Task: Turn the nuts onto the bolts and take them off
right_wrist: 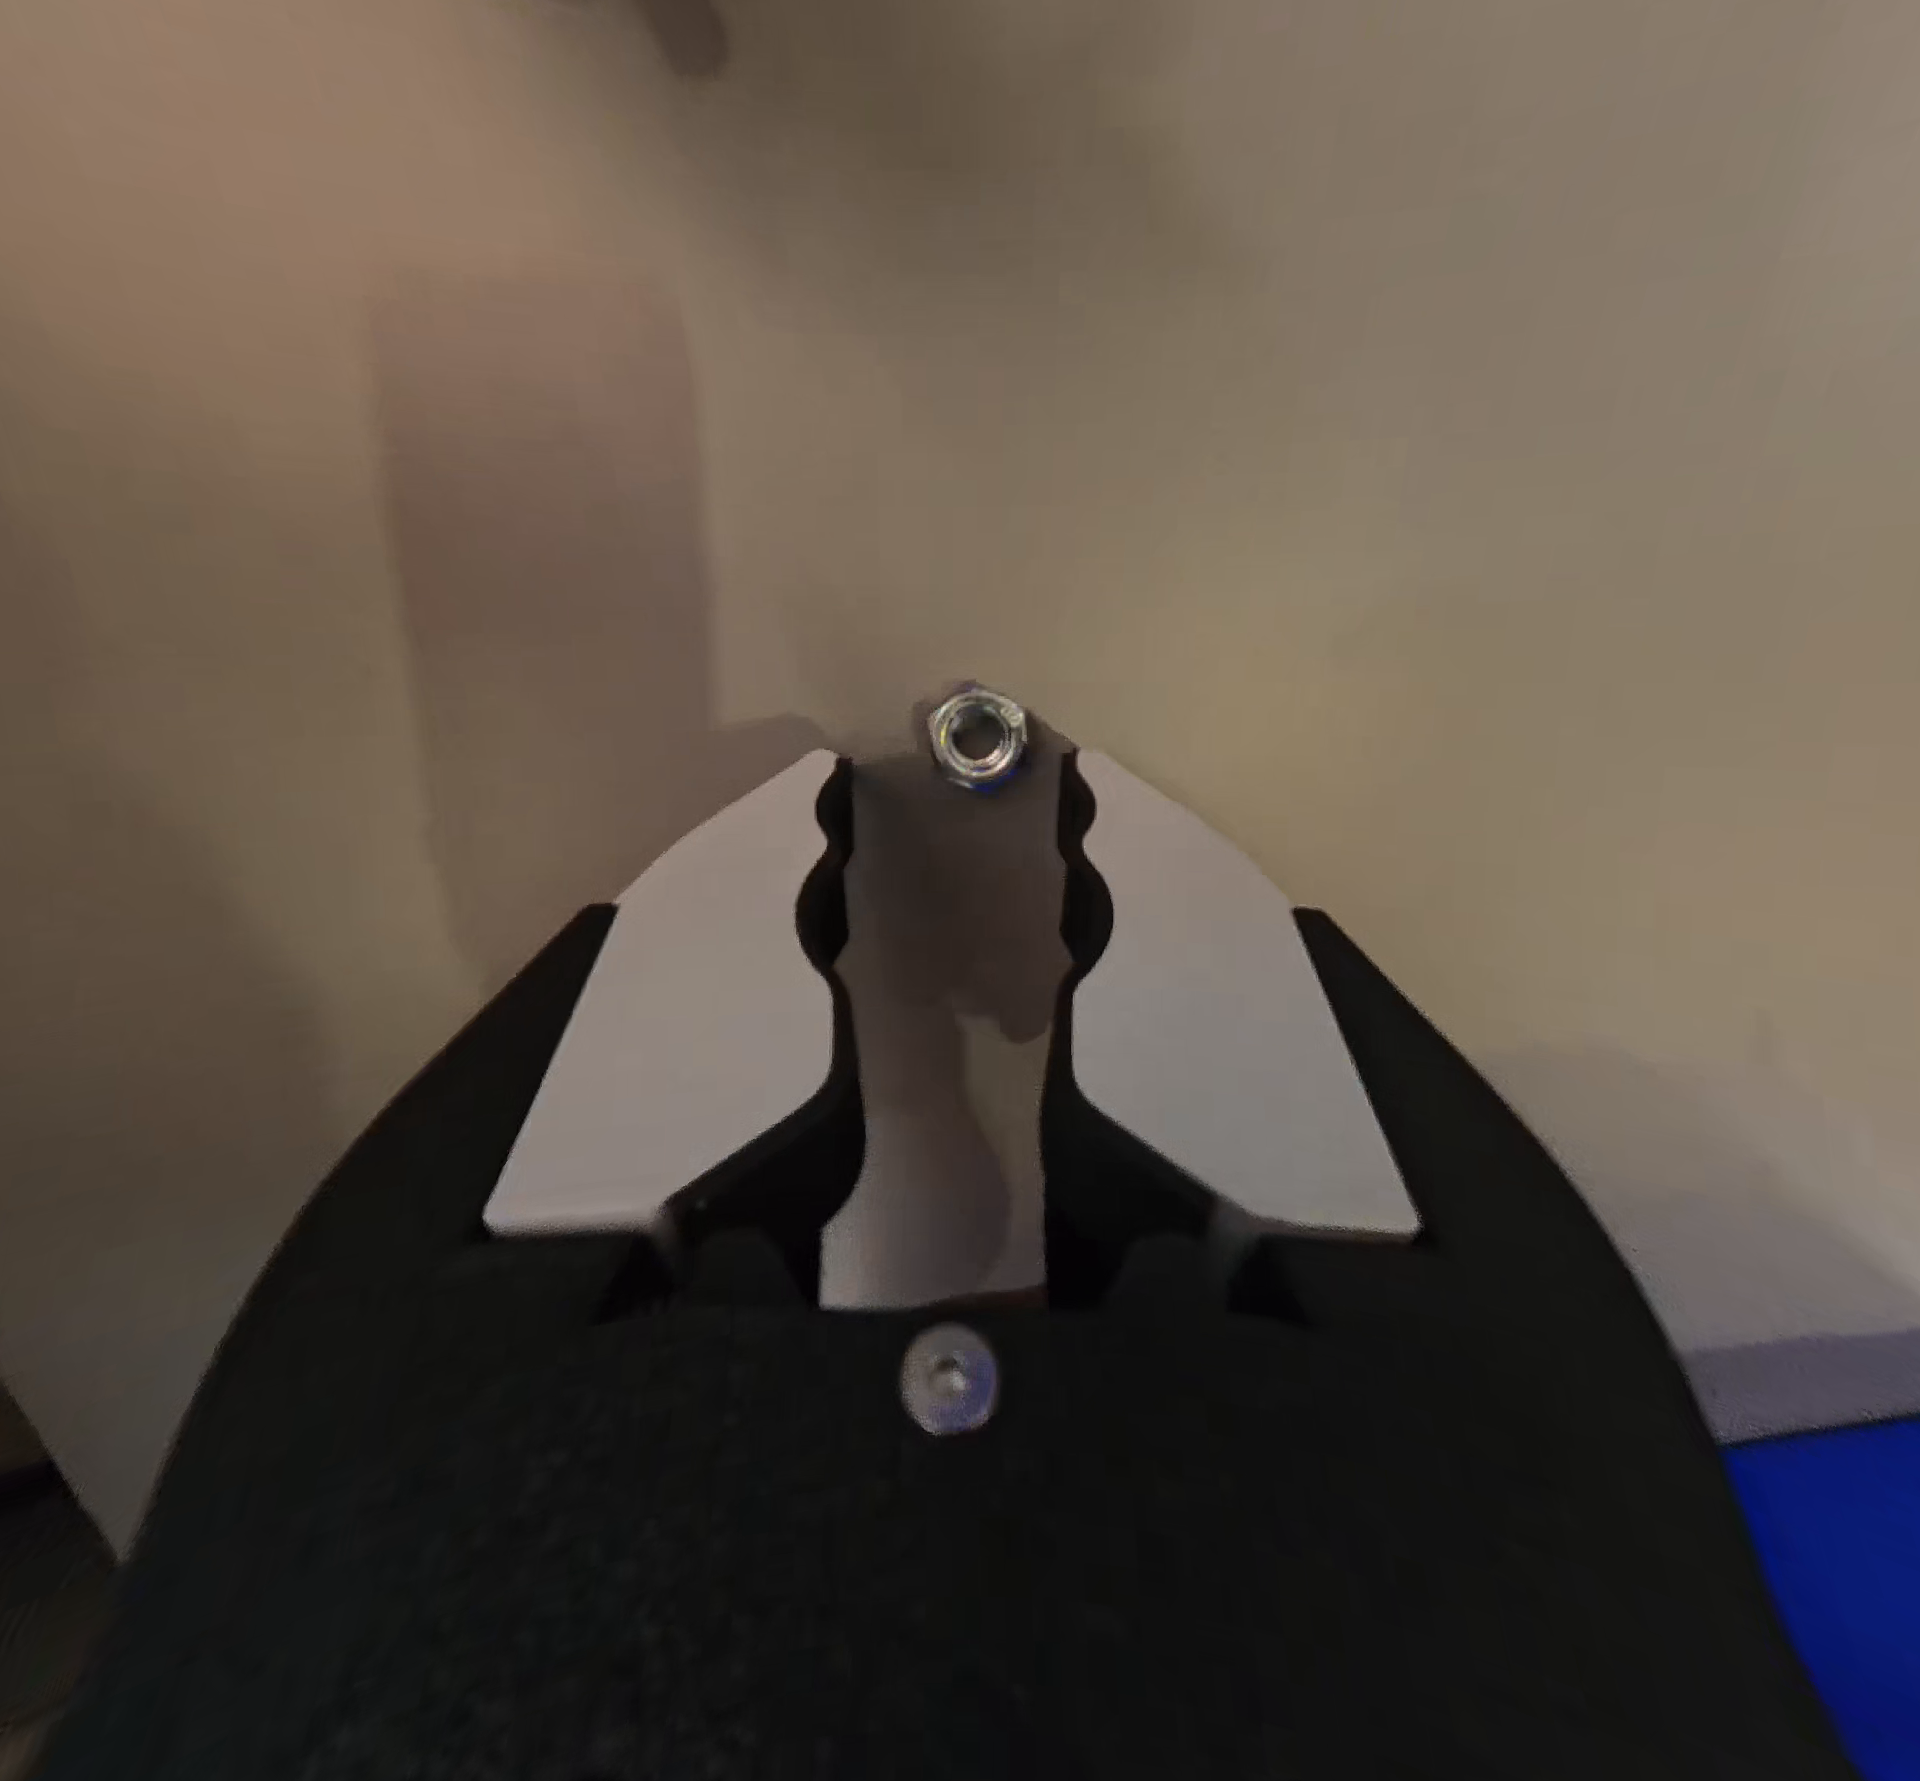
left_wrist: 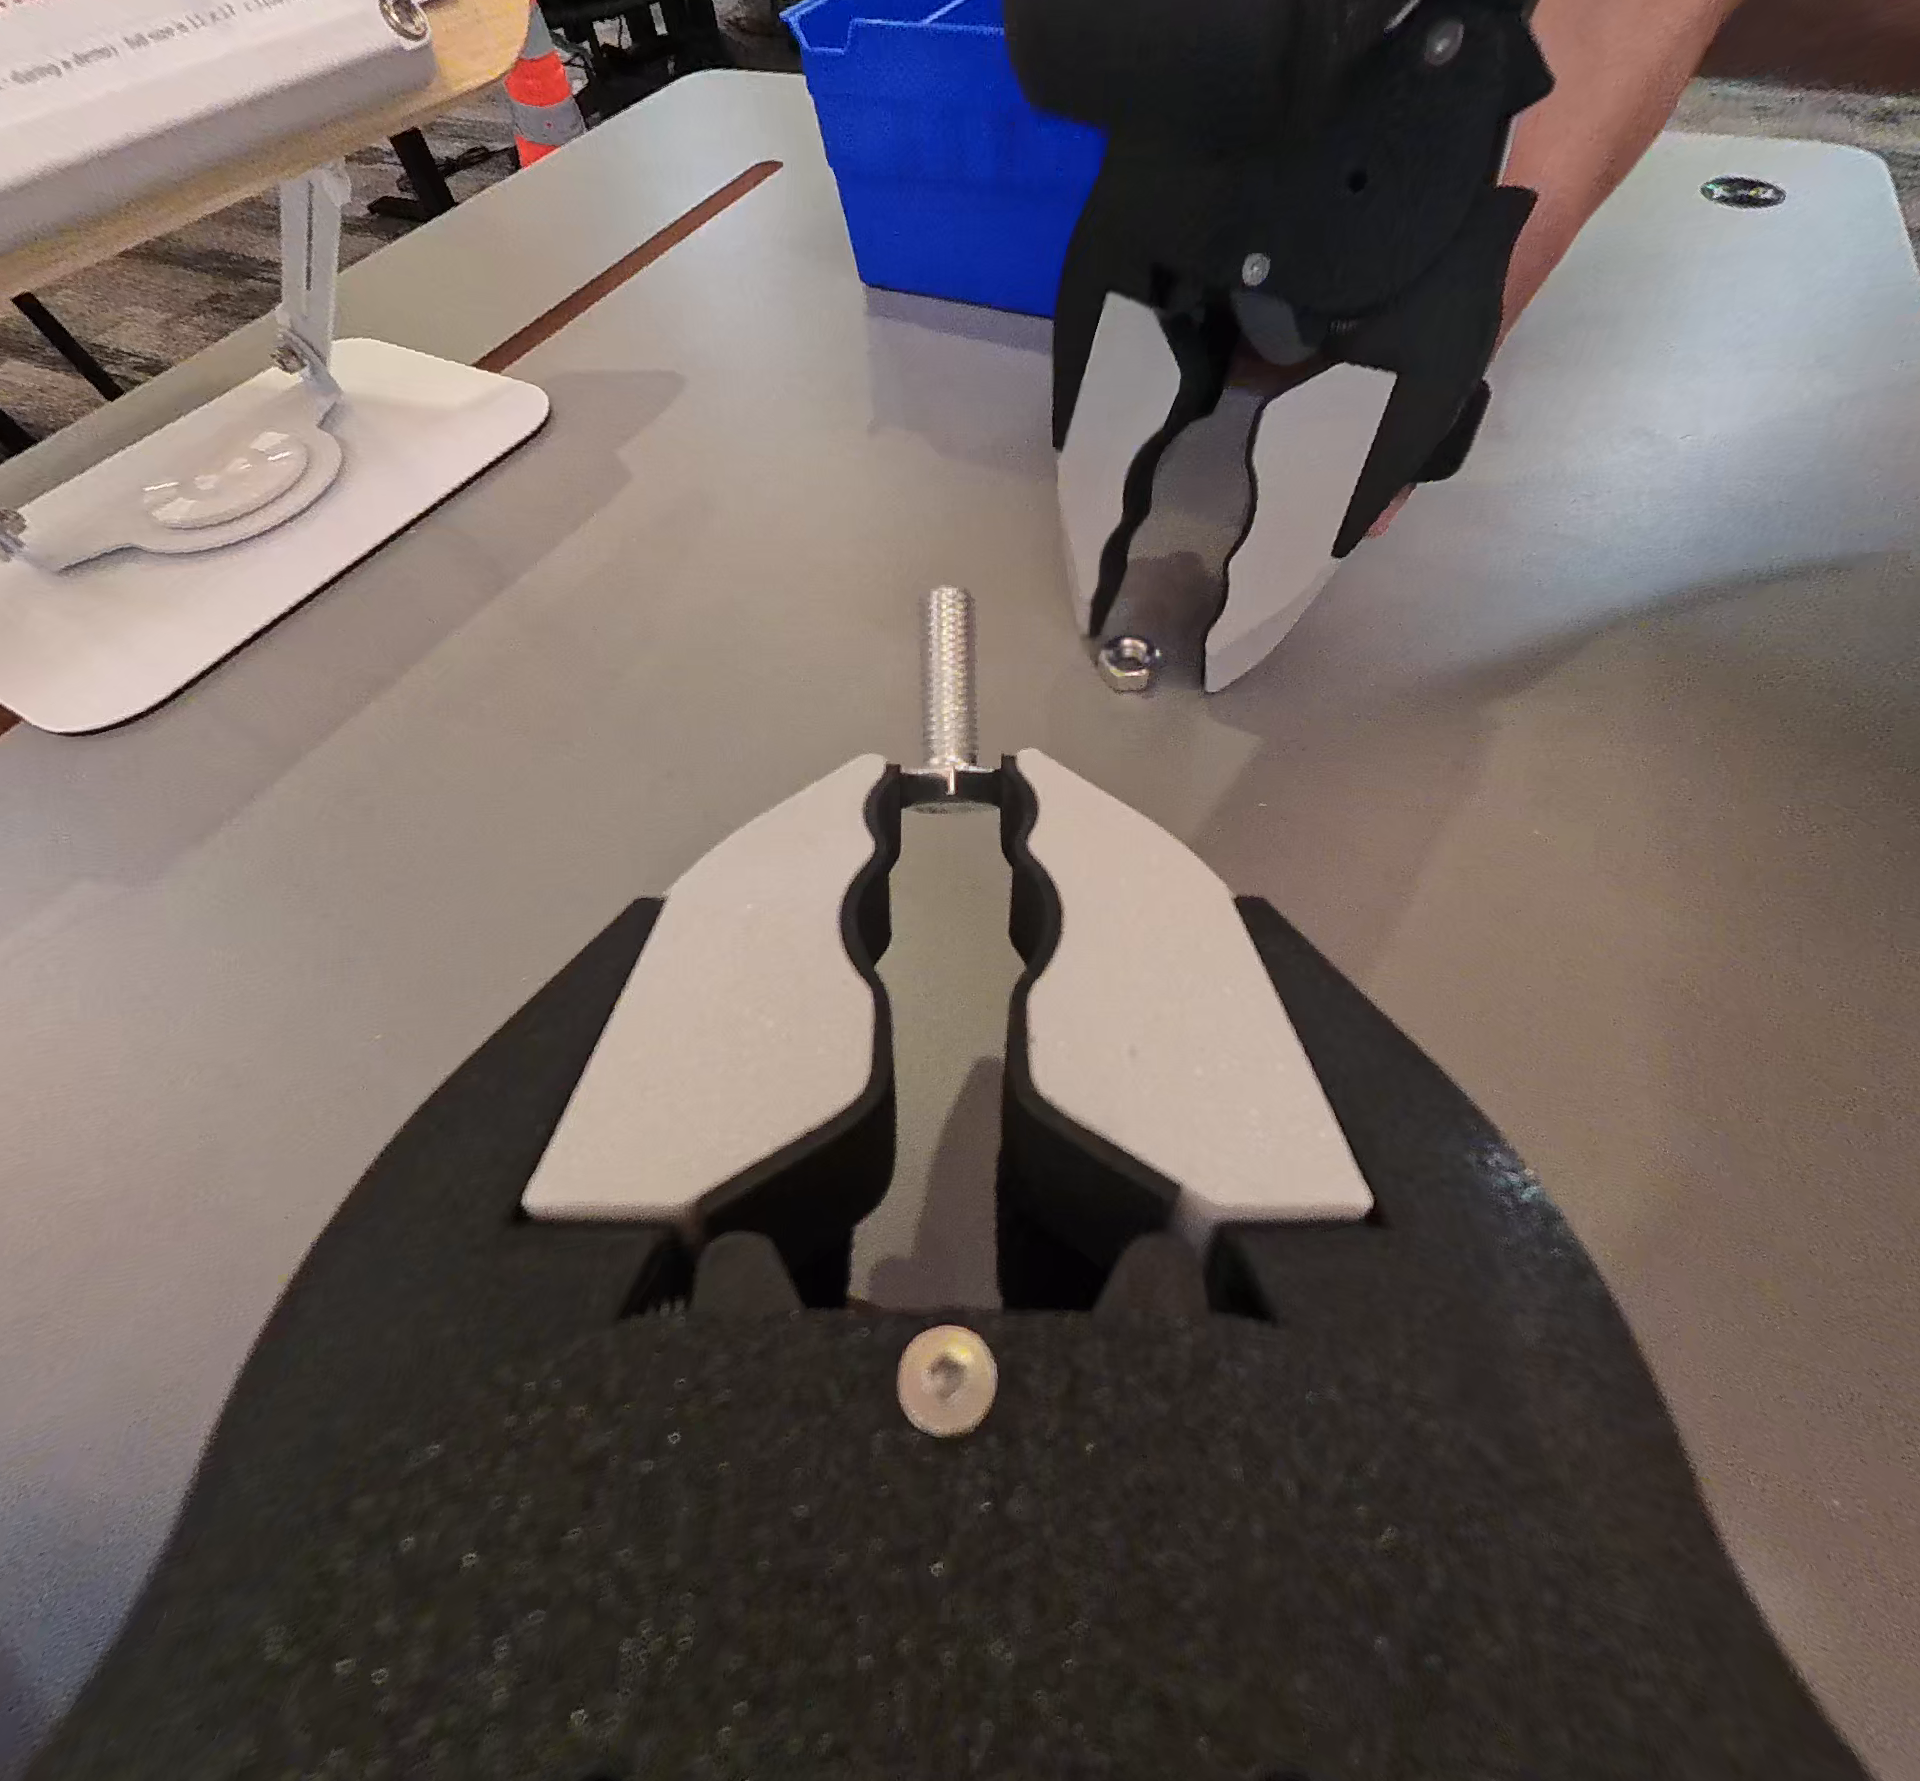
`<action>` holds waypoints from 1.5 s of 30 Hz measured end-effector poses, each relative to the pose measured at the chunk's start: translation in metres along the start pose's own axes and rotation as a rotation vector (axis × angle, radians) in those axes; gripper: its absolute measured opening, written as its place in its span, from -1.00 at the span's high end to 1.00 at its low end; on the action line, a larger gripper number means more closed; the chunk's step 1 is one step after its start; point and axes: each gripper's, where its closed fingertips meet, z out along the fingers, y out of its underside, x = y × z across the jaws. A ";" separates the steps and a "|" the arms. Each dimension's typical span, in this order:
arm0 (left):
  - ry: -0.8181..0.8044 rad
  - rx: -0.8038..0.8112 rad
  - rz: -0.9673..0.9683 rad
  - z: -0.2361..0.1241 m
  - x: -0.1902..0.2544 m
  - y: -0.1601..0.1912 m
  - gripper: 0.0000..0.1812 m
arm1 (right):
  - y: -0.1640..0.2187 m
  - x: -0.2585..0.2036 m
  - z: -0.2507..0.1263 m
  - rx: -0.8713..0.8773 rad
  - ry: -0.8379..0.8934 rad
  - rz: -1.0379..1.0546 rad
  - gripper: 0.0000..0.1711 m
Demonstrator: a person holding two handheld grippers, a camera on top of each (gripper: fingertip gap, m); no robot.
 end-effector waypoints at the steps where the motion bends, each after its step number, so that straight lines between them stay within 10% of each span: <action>1: 0.001 -0.002 0.001 0.000 0.000 0.000 0.81 | -0.003 0.001 -0.001 0.050 0.015 0.038 0.57; 17: 0.015 -0.023 0.028 0.004 0.005 0.003 0.81 | -0.006 0.006 0.002 0.431 0.294 0.540 0.78; 24: 0.101 -0.037 0.021 0.006 0.018 0.006 0.81 | -0.035 -0.011 -0.025 0.613 0.300 0.365 0.80; 31: 0.573 0.151 -0.181 -0.024 0.070 -0.030 0.81 | -0.084 -0.065 -0.115 1.039 -0.032 -0.088 0.80; 45: 0.749 0.247 -0.232 -0.047 0.083 -0.045 0.81 | -0.107 -0.087 -0.124 1.093 -0.263 -0.254 0.80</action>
